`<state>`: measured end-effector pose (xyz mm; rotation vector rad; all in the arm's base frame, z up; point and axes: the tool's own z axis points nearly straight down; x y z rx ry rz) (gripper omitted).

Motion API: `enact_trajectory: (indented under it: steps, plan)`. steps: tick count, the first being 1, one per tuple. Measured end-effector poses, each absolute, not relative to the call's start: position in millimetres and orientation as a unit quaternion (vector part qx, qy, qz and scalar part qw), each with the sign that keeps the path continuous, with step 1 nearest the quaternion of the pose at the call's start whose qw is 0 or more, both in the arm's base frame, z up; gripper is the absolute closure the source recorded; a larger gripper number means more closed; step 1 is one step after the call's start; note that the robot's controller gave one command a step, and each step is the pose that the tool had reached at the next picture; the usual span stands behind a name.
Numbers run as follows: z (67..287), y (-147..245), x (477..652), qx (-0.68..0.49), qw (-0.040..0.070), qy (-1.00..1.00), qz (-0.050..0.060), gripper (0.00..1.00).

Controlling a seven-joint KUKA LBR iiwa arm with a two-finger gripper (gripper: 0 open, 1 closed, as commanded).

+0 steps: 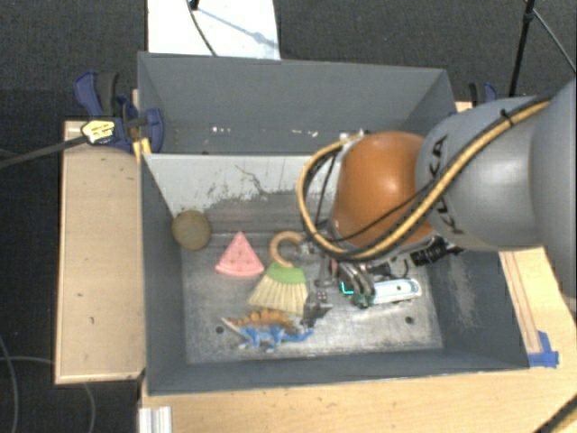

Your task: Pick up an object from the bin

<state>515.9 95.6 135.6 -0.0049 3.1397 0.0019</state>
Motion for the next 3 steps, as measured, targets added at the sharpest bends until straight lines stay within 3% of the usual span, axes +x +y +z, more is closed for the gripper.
enact_trajectory:
  steps: [1,3]
  plan:
    - [73.8,116.1,508.0,-0.238,-0.001,0.971,-0.002,1.00]
    - [73.2,115.1,517.4,-0.253,-0.006,0.967,0.000,1.00]
